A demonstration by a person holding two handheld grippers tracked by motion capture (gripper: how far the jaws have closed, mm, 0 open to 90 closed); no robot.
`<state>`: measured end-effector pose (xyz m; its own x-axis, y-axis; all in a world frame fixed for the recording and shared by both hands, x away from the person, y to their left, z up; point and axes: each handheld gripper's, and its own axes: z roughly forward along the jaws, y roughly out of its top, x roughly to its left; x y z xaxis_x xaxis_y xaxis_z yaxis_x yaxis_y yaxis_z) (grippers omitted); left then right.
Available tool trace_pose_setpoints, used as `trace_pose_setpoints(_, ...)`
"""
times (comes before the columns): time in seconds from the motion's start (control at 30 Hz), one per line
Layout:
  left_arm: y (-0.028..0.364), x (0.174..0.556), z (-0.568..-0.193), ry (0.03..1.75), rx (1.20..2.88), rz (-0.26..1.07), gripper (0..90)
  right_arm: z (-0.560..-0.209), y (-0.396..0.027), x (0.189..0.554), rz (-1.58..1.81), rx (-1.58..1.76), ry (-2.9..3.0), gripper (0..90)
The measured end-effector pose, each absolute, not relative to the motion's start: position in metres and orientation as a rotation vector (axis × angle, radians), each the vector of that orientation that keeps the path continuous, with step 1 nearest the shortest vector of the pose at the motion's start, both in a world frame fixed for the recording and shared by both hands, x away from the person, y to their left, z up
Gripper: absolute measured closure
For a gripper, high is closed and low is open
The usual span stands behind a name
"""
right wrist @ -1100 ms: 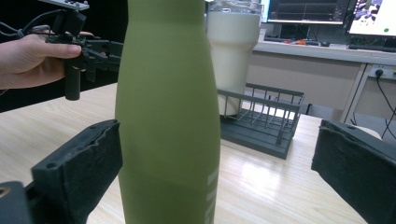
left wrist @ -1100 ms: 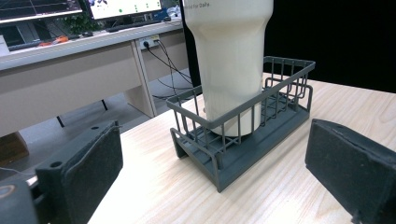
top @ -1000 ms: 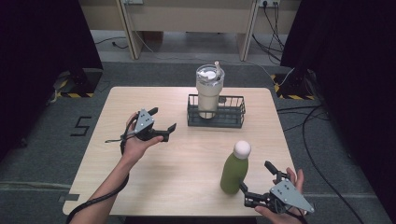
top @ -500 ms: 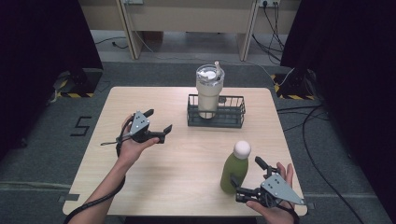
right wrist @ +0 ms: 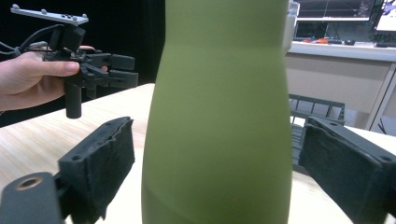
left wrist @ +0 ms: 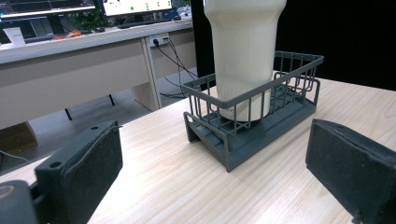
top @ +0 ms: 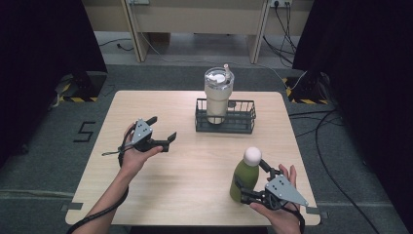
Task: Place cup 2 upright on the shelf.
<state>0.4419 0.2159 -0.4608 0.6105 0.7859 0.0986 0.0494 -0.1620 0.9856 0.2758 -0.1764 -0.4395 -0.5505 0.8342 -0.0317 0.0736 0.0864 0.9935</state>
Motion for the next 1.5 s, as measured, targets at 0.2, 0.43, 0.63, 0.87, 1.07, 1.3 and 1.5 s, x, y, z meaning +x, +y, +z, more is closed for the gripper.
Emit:
trace_pose_setpoints(0.2,0.219,0.44,-0.467,0.723,1.618,0.749,3.0,-0.444,-0.173,0.278,1.512,0.912,1.752,16.3)
trace_pose_setpoints(0.43,0.223,0.439,-0.47,0.736,1.607,0.747,3.1,-0.445,-0.172,0.279,1.499,0.925,1.751,23.7)
trace_pose_setpoints(0.63,0.224,0.438,-0.472,0.744,1.609,0.745,3.1,-0.444,-0.171,0.279,1.491,0.919,1.75,24.4)
trace_pose_setpoints(0.87,0.224,0.438,-0.474,0.746,1.615,0.744,3.0,-0.443,-0.171,0.279,1.491,0.923,1.755,24.6)
trace_pose_setpoints(1.07,0.225,0.438,-0.475,0.751,1.615,0.744,3.0,-0.443,-0.171,0.28,1.487,0.927,1.758,24.7)
trace_pose_setpoints(1.3,0.227,0.438,-0.476,0.76,1.61,0.751,3.1,-0.436,-0.172,0.282,1.487,0.921,1.735,24.7)
trace_pose_setpoints(1.5,0.227,0.439,-0.477,0.762,1.61,0.745,3.1,-0.426,-0.173,0.287,1.492,0.919,1.703,24.8)
